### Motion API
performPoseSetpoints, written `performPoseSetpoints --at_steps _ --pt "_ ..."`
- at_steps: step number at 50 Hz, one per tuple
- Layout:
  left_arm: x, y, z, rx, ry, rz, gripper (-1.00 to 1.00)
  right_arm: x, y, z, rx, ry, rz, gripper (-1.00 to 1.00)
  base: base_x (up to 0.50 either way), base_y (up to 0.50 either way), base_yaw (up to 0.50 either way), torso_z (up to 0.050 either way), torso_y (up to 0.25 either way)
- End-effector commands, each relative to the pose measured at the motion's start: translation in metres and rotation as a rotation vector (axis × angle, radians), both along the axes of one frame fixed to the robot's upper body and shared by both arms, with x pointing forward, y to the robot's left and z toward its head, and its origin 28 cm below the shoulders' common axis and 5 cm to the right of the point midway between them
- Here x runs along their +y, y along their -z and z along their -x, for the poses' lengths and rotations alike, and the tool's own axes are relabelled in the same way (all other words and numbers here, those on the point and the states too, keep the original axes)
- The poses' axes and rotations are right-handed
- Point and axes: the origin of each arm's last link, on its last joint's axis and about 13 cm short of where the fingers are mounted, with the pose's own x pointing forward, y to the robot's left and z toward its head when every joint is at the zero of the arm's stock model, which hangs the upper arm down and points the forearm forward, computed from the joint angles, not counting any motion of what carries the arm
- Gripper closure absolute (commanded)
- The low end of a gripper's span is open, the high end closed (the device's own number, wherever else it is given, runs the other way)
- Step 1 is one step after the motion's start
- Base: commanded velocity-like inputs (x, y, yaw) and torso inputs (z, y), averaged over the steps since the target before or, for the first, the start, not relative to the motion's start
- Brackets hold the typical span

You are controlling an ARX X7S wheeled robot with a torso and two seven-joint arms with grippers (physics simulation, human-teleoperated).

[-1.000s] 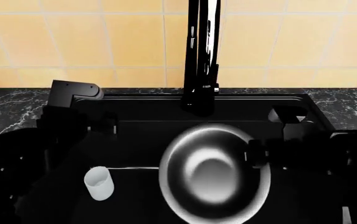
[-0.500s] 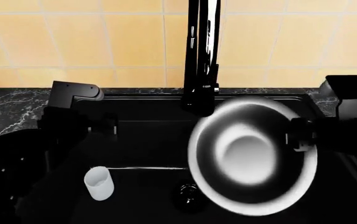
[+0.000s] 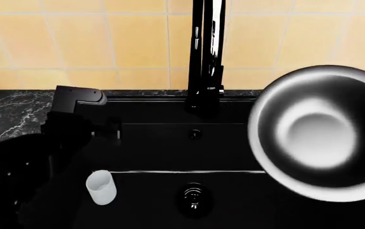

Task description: Pick the cup and bowl from the sink and place them on the counter for drying.

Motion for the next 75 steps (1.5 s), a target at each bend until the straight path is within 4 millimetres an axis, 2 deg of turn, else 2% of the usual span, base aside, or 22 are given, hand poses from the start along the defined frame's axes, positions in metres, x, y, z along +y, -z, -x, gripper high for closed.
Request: performPoseSetpoints --at_steps 1,13,27,38,48,52,59,69,75 --pt "0.001 0.003 0.0 0.002 0.002 0.007 -1.0 -0.023 -0.016 0.035 -0.136 0.265 -0.034 1.0 0.0 0.0 0.0 0.0 0.0" --pt "0.0 0.005 0.001 0.004 -0.005 0.005 -1.0 -0.044 0.005 0.048 -0.228 0.558 -0.084 1.0 0.0 0.0 0.0 0.0 0.0" --pt "0.002 0.009 0.0 0.008 -0.009 0.014 -1.0 -0.063 0.026 0.086 -0.201 0.744 -0.093 1.0 0.0 0.0 0.0 0.0 0.001" --pt "0.004 0.012 0.002 0.01 -0.012 0.019 -1.0 -0.083 0.04 0.114 -0.211 0.974 -0.076 1.0 0.0 0.0 0.0 0.0 0.0" --pt "0.005 0.011 0.004 0.003 -0.019 0.021 -1.0 -0.096 0.065 0.131 -0.144 1.107 -0.116 1.0 0.0 0.0 0.0 0.0 0.0" --pt "0.003 0.012 0.005 0.008 -0.019 0.016 -1.0 -0.097 0.089 0.127 -0.053 1.089 -0.069 1.0 0.0 0.0 0.0 0.0 0.0" --pt "0.005 0.013 0.008 0.012 -0.019 0.016 -1.0 -0.098 0.116 0.115 0.009 1.079 -0.113 1.0 0.0 0.0 0.0 0.0 0.0" --pt "0.006 0.016 0.008 0.018 -0.021 0.018 -1.0 -0.095 0.132 0.093 0.07 1.059 -0.094 1.0 0.0 0.0 0.0 0.0 0.0" --pt "0.007 0.016 0.009 0.019 -0.025 0.016 -1.0 -0.095 0.122 0.087 0.031 1.053 -0.106 1.0 0.0 0.0 0.0 0.0 0.0"
